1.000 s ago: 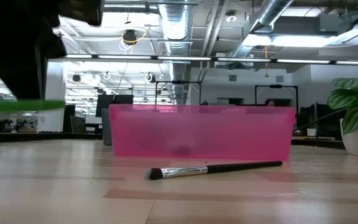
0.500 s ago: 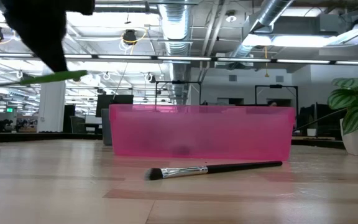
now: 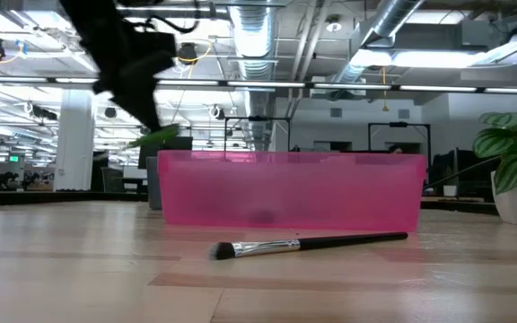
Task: Pick & Place Paint Supplies
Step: Put the green scissors into the black bin
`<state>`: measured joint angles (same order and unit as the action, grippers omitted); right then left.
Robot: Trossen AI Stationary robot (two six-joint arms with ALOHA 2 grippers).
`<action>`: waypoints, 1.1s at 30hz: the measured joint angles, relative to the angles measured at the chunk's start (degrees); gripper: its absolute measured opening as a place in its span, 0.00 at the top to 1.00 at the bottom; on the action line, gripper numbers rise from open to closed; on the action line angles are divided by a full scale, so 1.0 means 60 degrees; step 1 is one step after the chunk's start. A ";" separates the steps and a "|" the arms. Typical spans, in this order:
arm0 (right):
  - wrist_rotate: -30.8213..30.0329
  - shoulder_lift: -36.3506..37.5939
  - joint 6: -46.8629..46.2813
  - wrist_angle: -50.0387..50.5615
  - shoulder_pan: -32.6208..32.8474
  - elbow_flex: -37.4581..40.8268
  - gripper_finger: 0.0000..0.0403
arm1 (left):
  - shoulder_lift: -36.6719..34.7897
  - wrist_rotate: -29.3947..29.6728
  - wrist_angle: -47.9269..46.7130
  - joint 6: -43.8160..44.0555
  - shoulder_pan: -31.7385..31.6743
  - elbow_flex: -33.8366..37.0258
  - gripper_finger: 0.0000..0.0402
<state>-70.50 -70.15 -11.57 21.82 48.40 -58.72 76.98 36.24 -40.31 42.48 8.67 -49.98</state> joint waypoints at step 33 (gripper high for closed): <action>-0.0004 0.0004 0.0190 -0.0007 -0.0011 -0.0004 0.58 | 0.0833 -0.1970 0.3624 -0.2986 -0.4969 -0.0532 1.00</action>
<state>-70.52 -70.13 -10.43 21.78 48.34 -58.74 81.98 24.43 -18.57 24.56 -21.15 -53.17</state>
